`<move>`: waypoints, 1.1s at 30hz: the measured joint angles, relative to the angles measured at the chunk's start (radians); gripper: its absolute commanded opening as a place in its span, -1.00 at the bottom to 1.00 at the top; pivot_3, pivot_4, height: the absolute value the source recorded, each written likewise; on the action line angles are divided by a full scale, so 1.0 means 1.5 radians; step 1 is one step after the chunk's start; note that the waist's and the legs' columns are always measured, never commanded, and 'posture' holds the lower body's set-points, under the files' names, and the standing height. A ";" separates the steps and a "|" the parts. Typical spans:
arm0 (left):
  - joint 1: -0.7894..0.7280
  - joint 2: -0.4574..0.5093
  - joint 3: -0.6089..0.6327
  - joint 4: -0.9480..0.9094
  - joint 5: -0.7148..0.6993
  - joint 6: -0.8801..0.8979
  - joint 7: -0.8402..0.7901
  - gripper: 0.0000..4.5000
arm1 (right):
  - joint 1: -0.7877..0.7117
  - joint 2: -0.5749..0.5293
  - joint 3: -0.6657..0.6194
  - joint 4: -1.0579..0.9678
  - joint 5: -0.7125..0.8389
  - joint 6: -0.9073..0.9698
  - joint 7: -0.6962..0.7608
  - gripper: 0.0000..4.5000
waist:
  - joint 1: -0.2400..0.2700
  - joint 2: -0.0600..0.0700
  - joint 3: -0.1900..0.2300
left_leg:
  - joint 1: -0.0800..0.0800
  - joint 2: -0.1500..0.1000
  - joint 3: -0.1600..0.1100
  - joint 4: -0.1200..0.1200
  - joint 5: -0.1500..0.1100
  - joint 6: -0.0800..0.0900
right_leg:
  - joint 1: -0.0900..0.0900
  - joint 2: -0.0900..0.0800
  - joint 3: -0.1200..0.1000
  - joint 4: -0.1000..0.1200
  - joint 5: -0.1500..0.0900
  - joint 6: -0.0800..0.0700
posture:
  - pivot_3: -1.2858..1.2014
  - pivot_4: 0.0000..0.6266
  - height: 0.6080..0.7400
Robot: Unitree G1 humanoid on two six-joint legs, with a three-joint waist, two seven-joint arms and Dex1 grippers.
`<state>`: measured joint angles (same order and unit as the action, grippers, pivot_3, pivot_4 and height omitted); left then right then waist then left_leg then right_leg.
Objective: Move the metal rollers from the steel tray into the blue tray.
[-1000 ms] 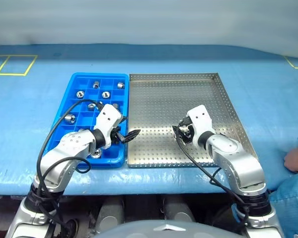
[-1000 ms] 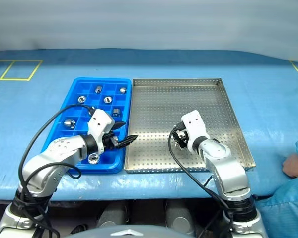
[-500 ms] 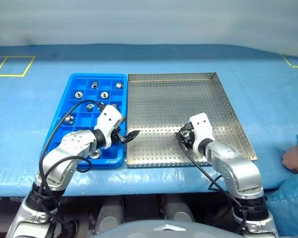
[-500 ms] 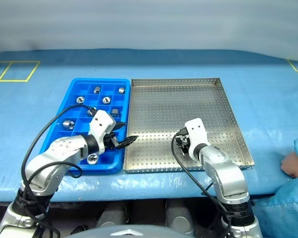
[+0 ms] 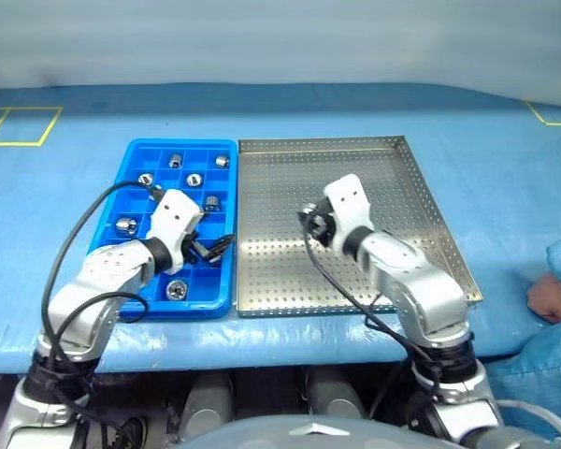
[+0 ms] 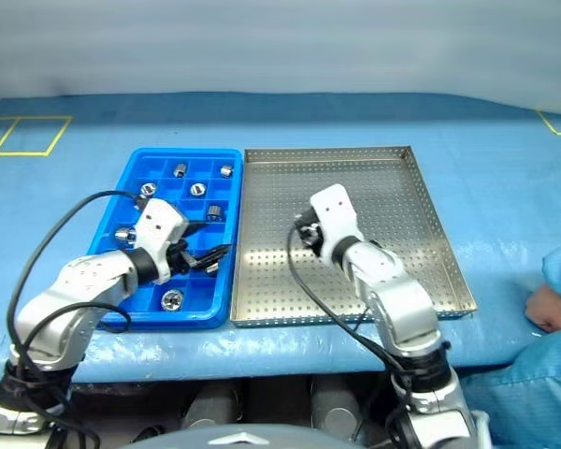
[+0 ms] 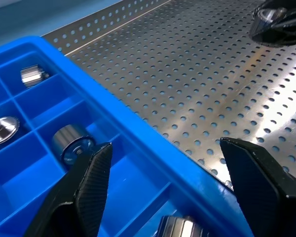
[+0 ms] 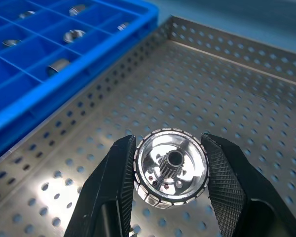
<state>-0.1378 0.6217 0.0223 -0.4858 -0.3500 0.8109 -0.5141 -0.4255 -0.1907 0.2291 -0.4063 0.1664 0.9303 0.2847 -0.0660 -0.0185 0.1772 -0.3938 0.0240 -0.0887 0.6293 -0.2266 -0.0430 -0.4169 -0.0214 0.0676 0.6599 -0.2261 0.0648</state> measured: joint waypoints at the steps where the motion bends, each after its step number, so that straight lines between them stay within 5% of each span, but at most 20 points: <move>1: 0.012 0.006 0.008 -0.002 0.003 0.000 0.004 0.70 | -0.020 0.009 0.018 0.022 -0.002 -0.019 0.008 -0.23 | 0.002 0.000 0.000 | 0.000 0.000 0.000 0.000 0.000 0.000 | 0.000 0.000 0.000 0.000 0.000 0.000 | 0.11 -0.52 1.00; 10: 0.110 0.008 0.098 -0.078 0.013 0.005 0.044 0.70 | -0.107 0.073 0.158 0.203 -0.023 -0.131 0.098 -0.23 | 0.040 0.000 0.000 | -0.001 0.000 -0.001 0.000 0.000 0.000 | 0.000 -0.001 -0.001 -0.001 0.001 -0.004 | 0.20 -0.52 1.00; 25: 0.164 -0.022 0.110 -0.132 0.011 0.027 0.086 0.70 | -0.229 0.173 0.112 0.495 -0.046 -0.262 0.118 -0.23 | 0.070 0.000 0.000 | 0.000 0.000 -0.001 -0.001 0.000 -0.001 | 0.000 0.000 -0.002 0.000 0.002 -0.004 | 0.26 -0.52 1.00; 31: 0.162 -0.022 0.108 -0.133 0.010 0.036 0.090 0.70 | -0.234 0.187 0.083 0.531 -0.056 -0.283 0.102 0.62 | 0.072 0.000 0.000 | 0.000 0.000 -0.001 -0.001 0.000 -0.001 | 0.000 0.000 -0.002 0.000 0.002 -0.005 | 0.25 -0.52 1.00; 33: 0.159 -0.022 0.106 -0.133 0.010 0.036 0.090 0.70 | -0.234 0.189 0.070 0.530 -0.056 -0.287 0.096 0.62 | 0.071 0.000 0.000 | 0.000 0.000 -0.001 -0.001 0.000 -0.001 | 0.000 0.000 -0.002 0.000 0.002 -0.005 | 0.24 -0.52 1.00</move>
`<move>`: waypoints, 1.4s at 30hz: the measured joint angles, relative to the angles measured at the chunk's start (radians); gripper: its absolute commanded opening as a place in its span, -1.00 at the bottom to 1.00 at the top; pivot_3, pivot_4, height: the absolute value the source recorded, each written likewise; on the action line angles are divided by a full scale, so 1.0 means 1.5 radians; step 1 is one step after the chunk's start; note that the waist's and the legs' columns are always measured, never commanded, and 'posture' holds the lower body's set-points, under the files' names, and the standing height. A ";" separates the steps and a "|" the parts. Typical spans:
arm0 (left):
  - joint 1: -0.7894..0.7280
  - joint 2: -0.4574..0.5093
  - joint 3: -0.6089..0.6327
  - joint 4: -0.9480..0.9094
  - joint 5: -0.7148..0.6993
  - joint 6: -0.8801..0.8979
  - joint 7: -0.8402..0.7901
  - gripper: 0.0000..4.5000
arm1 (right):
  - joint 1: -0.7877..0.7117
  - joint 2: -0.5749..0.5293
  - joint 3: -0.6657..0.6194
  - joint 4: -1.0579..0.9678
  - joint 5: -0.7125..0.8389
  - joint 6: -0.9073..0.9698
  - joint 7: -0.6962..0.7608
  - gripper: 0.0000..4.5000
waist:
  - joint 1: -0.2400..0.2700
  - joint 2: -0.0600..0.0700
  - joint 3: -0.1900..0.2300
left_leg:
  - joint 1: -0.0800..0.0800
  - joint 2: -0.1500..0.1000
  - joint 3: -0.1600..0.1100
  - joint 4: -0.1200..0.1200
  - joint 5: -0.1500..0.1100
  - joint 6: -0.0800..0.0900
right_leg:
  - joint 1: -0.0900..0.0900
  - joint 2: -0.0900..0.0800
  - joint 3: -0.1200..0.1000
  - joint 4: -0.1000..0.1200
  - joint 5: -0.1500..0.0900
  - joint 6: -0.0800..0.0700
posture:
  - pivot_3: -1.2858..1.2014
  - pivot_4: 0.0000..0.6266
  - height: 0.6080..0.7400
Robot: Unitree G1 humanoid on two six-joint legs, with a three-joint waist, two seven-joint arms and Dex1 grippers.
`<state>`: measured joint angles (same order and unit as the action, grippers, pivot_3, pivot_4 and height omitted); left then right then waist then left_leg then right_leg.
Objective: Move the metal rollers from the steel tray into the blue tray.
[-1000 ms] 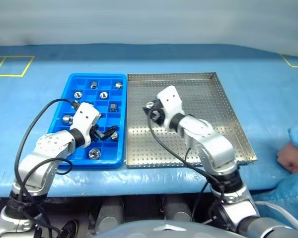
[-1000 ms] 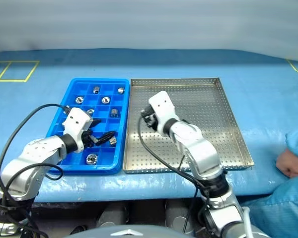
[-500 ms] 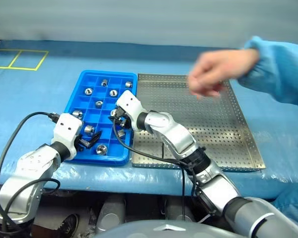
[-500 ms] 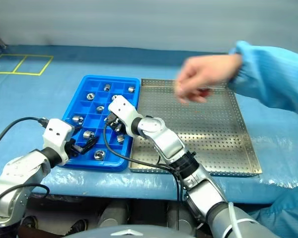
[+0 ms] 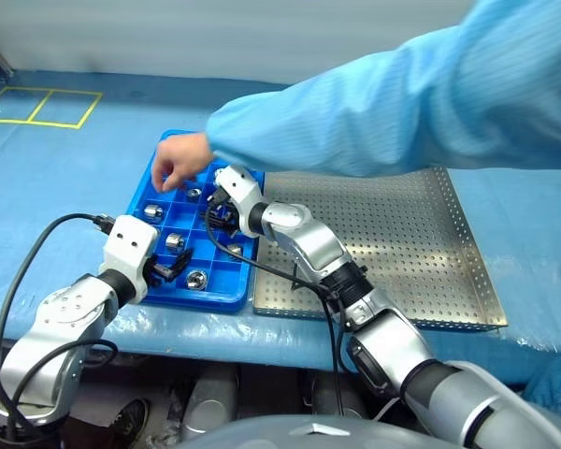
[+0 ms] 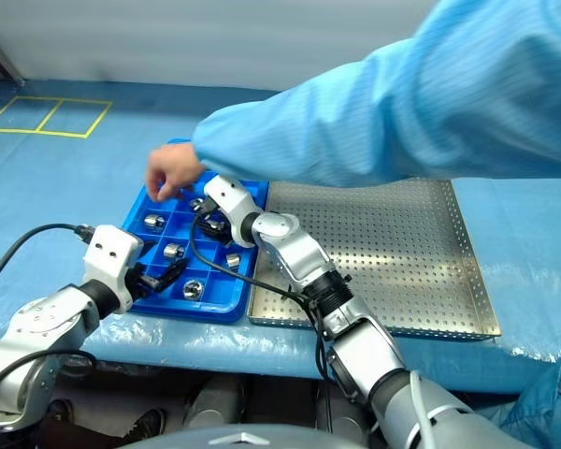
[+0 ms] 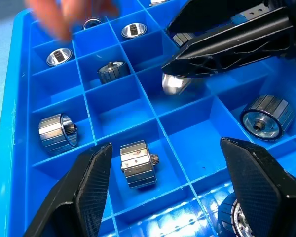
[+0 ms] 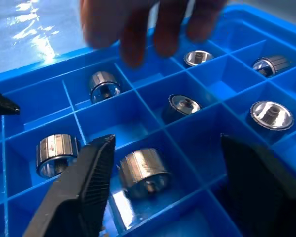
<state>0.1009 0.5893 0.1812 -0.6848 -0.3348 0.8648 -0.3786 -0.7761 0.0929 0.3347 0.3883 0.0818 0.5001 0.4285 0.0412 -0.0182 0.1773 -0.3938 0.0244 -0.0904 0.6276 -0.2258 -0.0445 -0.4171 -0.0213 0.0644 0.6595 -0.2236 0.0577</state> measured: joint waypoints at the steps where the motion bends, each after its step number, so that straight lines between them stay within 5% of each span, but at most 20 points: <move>1: -0.002 0.000 -0.002 0.000 0.000 0.000 0.000 0.70 | 0.000 0.000 -0.003 -0.001 0.000 0.000 -0.003 0.62 | 0.000 0.000 0.000 | 0.000 0.000 0.000 0.000 0.000 0.000 | 0.000 0.000 0.000 0.000 0.000 0.000 | 0.24 -0.52 1.00; 10: -0.031 0.000 -0.026 0.004 0.000 0.000 -0.010 0.70 | 0.019 -0.010 -0.014 -0.040 -0.001 0.012 -0.011 0.62 | -0.002 0.000 0.000 | 0.000 0.000 0.000 0.000 0.000 0.000 | 0.000 0.000 0.000 0.000 0.000 0.000 | 0.20 -0.52 1.00; 27: -0.060 0.001 -0.044 0.028 0.001 -0.001 -0.029 0.70 | 0.163 -0.100 -0.055 -0.334 0.016 0.156 -0.018 0.62 | -0.017 0.000 0.000 | 0.000 0.000 0.000 0.000 0.000 0.000 | 0.000 0.000 0.000 0.000 -0.002 0.002 | 0.16 -0.52 1.00; 42: -0.101 -0.009 -0.079 0.054 0.001 -0.014 -0.035 0.70 | 0.241 -0.141 -0.093 -0.410 0.025 0.215 -0.066 0.62 | -0.023 0.000 0.000 | 0.000 0.000 0.000 0.000 0.000 0.000 | 0.000 0.000 0.000 0.000 -0.002 0.003 | 0.11 -0.52 1.00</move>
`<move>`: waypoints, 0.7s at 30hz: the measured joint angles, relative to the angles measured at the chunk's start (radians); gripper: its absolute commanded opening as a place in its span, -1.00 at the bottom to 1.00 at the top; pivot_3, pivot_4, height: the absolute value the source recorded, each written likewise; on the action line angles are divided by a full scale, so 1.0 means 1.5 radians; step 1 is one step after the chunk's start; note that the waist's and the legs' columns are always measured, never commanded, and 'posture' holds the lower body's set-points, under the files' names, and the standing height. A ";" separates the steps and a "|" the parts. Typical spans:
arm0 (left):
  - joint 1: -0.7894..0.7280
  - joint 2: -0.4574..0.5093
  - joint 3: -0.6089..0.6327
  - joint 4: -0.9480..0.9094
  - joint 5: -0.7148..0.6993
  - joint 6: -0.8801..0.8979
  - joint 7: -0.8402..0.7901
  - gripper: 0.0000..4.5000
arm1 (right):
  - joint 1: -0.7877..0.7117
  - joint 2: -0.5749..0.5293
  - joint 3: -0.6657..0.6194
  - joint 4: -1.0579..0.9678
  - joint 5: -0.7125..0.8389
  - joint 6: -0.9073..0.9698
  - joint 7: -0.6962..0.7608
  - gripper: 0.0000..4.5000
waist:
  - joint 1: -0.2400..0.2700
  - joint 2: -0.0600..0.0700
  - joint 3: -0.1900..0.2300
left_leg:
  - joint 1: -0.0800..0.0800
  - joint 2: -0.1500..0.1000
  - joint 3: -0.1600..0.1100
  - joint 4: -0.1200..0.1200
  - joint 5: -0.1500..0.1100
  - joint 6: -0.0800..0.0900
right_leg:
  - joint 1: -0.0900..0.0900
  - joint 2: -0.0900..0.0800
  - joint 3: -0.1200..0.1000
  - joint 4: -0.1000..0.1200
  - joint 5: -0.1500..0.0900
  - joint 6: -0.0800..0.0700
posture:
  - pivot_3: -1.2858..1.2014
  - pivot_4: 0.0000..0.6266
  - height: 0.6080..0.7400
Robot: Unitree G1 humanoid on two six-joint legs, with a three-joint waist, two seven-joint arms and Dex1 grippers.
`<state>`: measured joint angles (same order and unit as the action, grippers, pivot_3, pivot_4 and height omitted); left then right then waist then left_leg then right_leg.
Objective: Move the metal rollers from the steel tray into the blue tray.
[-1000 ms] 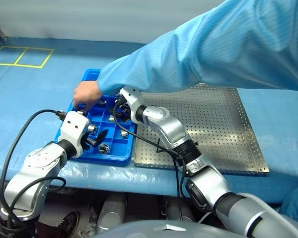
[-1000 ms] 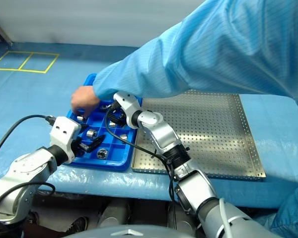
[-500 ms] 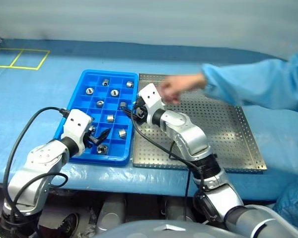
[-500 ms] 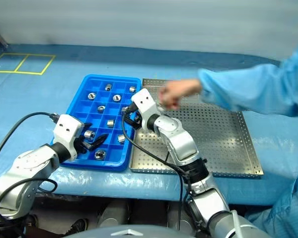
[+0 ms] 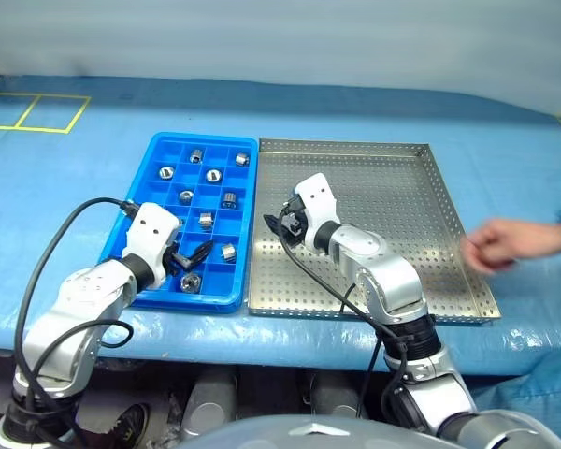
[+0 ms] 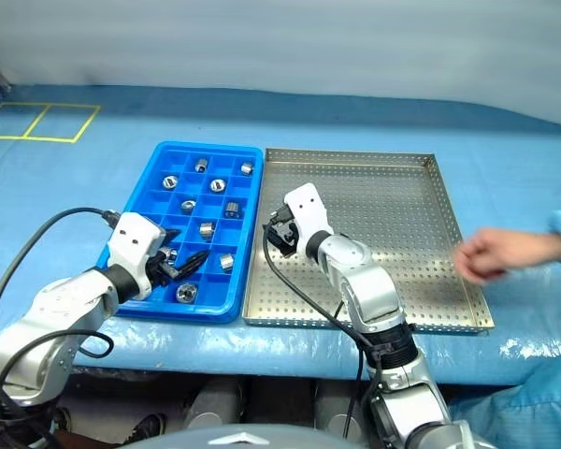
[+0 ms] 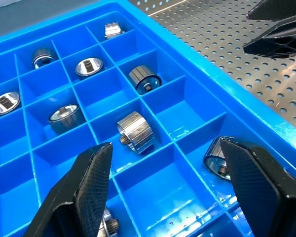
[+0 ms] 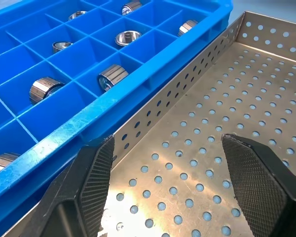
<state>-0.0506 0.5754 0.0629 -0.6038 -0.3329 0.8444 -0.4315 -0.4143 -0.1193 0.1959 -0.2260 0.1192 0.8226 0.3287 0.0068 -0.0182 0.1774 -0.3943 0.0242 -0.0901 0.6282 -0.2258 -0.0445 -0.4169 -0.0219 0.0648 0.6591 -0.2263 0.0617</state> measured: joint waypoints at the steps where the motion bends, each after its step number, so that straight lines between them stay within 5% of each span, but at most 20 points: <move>1: -0.015 -0.008 -0.013 0.010 0.001 -0.003 -0.003 0.70 | 0.007 -0.013 -0.003 -0.020 0.000 0.007 -0.001 0.62 | 0.002 0.000 0.000 | 0.000 0.000 0.000 0.000 0.000 0.000 | 0.000 0.000 0.000 0.000 0.000 0.000 | 0.11 -0.52 1.00; 11: -0.182 -0.133 -0.146 0.149 0.023 -0.087 -0.030 0.70 | 0.176 -0.188 -0.100 -0.279 0.003 0.102 0.009 0.62 | -0.020 0.000 0.000 | -0.001 -0.002 0.000 0.001 0.000 0.001 | 0.001 -0.002 0.001 -0.001 0.000 0.002 | -0.02 -0.52 1.00; 21: -0.276 -0.206 -0.248 0.349 0.026 -0.144 -0.138 0.70 | 0.269 -0.189 -0.147 -0.375 0.003 0.161 -0.034 0.62 | -0.068 0.000 0.000 | 0.000 -0.002 0.002 0.003 0.000 0.001 | 0.001 -0.001 0.003 0.000 0.001 0.003 | -0.11 -0.52 1.00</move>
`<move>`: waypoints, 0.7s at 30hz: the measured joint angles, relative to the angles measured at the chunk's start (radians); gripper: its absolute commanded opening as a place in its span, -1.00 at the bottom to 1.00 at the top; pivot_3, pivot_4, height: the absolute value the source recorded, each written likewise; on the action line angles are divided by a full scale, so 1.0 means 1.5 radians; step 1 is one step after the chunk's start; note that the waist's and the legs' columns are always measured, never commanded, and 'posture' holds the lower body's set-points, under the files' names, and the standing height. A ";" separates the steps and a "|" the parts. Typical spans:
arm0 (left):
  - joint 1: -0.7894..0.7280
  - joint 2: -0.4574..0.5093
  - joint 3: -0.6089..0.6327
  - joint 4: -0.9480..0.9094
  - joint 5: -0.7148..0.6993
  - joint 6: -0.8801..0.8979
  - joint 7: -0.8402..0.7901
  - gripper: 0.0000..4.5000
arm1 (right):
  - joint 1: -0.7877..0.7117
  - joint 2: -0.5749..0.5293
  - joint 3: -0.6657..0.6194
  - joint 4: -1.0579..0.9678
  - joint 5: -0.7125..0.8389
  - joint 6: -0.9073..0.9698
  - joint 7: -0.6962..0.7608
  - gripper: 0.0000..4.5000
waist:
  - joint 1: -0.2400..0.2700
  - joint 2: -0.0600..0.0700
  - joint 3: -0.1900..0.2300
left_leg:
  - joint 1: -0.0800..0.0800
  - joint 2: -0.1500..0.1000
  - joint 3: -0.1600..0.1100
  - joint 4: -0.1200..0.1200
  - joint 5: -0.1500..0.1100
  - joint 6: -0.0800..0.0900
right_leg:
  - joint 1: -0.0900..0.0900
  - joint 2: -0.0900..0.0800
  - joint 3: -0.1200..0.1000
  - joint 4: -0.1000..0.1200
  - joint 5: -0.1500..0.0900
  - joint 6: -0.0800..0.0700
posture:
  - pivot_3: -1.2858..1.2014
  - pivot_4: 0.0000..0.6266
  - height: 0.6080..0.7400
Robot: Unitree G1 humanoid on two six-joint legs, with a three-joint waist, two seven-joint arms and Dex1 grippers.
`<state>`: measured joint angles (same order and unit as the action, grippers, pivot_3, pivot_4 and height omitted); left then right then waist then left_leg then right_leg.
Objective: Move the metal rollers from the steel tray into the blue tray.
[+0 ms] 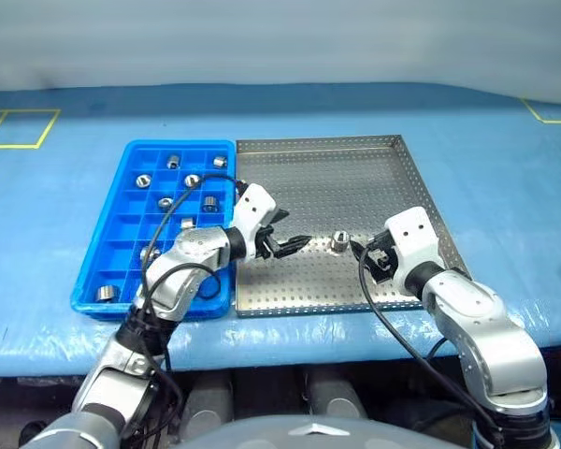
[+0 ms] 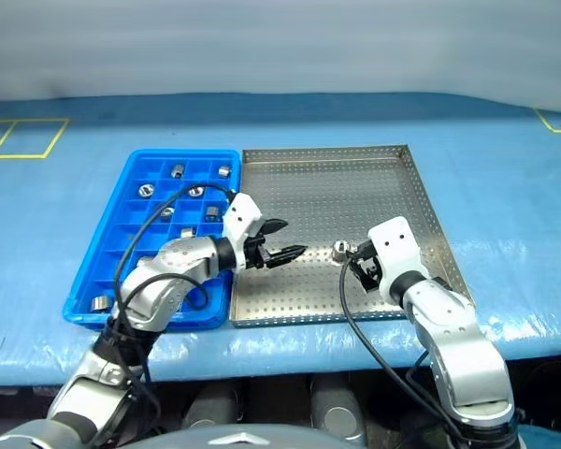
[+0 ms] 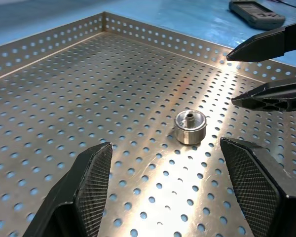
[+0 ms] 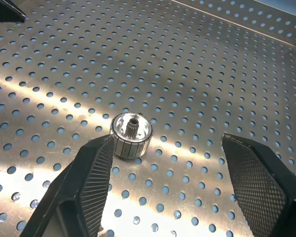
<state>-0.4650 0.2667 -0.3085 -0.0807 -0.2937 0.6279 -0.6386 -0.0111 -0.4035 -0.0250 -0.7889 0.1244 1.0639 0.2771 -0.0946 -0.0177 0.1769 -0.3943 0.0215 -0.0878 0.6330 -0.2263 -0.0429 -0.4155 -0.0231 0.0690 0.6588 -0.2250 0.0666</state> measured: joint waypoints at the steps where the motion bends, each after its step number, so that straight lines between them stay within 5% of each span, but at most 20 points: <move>1: -0.012 -0.015 -0.003 0.023 0.005 -0.007 0.000 0.70 | 0.002 0.007 0.000 -0.007 0.000 0.004 -0.007 0.62 | -0.002 0.000 0.000 | 0.000 0.000 0.000 0.000 0.000 0.000 | 0.000 0.000 0.000 0.000 0.000 0.000 | -0.12 -0.52 1.00; 21: -0.123 -0.174 -0.017 0.369 0.105 -0.111 0.032 0.70 | 0.009 0.052 0.051 -0.010 -0.001 0.004 -0.052 0.62 | -0.045 0.000 0.000 | -0.001 0.000 0.000 0.002 -0.001 0.001 | 0.000 0.000 0.001 0.000 0.001 0.002 | -0.17 -0.52 1.00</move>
<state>-0.6495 0.0049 -0.3334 0.4734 -0.1356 0.4611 -0.5913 0.0026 -0.3249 0.0508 -0.8038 0.1235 1.0703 0.1989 -0.1619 -0.0178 0.1769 -0.3962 0.0208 -0.0876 0.6360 -0.2273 -0.0412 -0.4152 -0.0229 0.0705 0.6582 -0.2239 0.0691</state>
